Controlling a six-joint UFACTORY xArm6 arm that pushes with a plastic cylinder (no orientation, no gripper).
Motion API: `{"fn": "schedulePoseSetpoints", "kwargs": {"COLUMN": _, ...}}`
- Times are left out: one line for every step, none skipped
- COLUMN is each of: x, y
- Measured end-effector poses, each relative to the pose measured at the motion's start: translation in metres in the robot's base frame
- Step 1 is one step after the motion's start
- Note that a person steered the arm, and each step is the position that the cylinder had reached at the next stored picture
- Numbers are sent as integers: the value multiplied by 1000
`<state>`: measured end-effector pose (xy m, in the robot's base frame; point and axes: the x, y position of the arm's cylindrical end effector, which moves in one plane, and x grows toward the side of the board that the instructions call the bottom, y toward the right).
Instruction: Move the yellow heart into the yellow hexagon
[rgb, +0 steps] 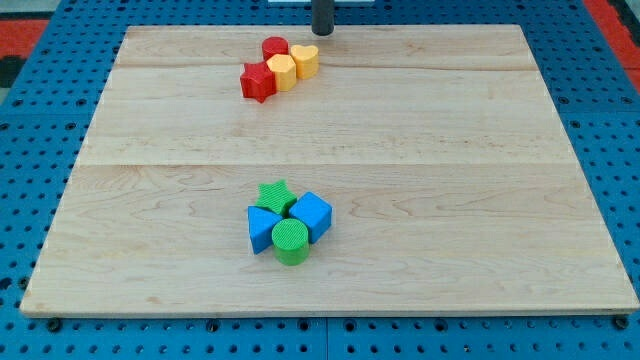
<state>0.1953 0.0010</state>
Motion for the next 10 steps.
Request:
{"fn": "schedulePoseSetpoints", "kwargs": {"x": 0, "y": 0}}
{"fn": "schedulePoseSetpoints", "kwargs": {"x": -3, "y": 0}}
{"fn": "schedulePoseSetpoints", "kwargs": {"x": -1, "y": 0}}
{"fn": "schedulePoseSetpoints", "kwargs": {"x": 0, "y": 0}}
{"fn": "schedulePoseSetpoints", "kwargs": {"x": 14, "y": 2}}
{"fn": "schedulePoseSetpoints", "kwargs": {"x": 30, "y": 0}}
{"fn": "schedulePoseSetpoints", "kwargs": {"x": 48, "y": 5}}
{"fn": "schedulePoseSetpoints", "kwargs": {"x": 49, "y": 5}}
{"fn": "schedulePoseSetpoints", "kwargs": {"x": 49, "y": 5}}
{"fn": "schedulePoseSetpoints", "kwargs": {"x": 49, "y": 1}}
